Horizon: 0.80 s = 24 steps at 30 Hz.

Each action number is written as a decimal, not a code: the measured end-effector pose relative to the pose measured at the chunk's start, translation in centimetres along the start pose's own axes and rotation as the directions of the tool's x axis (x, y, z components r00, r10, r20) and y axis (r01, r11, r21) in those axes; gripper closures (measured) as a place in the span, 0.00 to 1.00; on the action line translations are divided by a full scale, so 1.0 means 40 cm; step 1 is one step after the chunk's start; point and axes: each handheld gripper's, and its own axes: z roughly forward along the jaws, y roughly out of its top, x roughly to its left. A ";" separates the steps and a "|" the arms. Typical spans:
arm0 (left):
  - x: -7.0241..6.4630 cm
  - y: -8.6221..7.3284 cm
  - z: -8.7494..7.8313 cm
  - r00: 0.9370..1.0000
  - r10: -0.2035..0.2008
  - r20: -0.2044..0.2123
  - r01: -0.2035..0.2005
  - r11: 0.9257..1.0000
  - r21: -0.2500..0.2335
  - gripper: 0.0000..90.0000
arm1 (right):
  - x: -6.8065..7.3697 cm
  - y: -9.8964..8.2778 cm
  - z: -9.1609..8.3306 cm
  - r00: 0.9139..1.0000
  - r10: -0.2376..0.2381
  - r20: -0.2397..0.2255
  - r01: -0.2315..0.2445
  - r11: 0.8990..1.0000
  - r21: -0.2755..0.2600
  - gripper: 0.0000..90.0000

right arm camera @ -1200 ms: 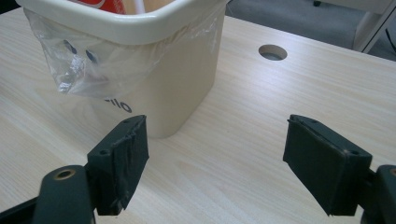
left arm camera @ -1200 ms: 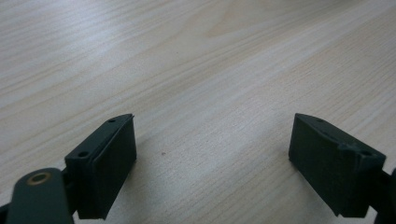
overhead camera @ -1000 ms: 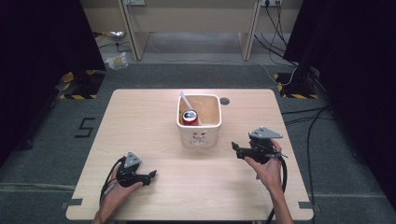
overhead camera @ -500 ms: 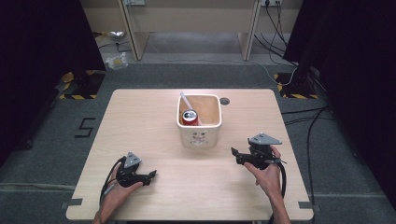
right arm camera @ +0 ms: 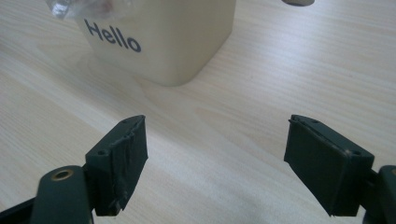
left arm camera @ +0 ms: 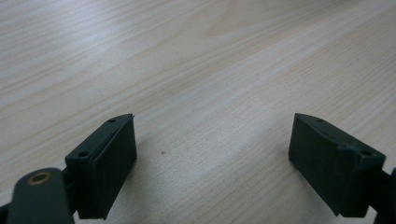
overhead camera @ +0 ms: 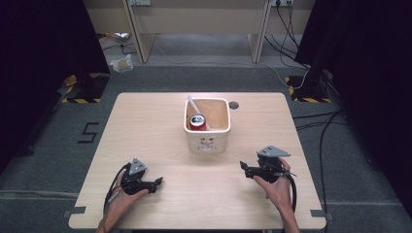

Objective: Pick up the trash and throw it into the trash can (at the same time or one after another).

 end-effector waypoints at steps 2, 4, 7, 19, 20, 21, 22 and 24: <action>0.000 0.000 0.000 1.000 0.000 0.001 0.000 1.000 0.000 0.16 | -0.001 -0.008 0.002 1.000 0.003 0.001 -0.003 1.000 0.008 0.24; 0.000 0.000 0.000 1.000 0.000 0.001 0.000 1.000 0.001 0.16 | -0.002 -0.016 0.006 1.000 0.006 -0.001 -0.006 1.000 0.016 0.24; 0.000 0.000 0.000 1.000 0.000 0.000 0.000 1.000 -0.001 0.16 | -0.001 -0.024 0.010 1.000 0.006 -0.001 -0.006 1.000 0.025 0.23; 0.000 0.000 0.000 1.000 -0.002 0.001 0.002 1.000 -0.001 0.16 | 0.008 -0.047 0.020 1.000 0.007 -0.004 -0.007 0.998 0.059 0.23; 0.000 0.000 0.000 1.000 -0.002 0.001 0.002 1.000 -0.001 0.16 | 0.008 -0.047 0.020 1.000 0.005 -0.005 -0.005 0.998 0.059 0.23; 0.000 0.000 0.000 1.000 -0.002 0.001 0.002 1.000 -0.001 0.16 | 0.008 -0.048 0.020 1.000 0.002 -0.006 -0.001 0.998 0.060 0.22; 0.000 0.000 0.000 1.000 -0.003 0.001 0.003 1.000 -0.003 0.16 | 0.010 -0.049 0.021 1.000 0.000 -0.005 0.000 0.998 0.063 0.22; 0.000 0.000 0.000 1.000 -0.004 0.001 0.004 1.000 -0.003 0.16 | 0.012 -0.050 0.021 1.000 -0.006 -0.001 0.006 0.997 0.071 0.22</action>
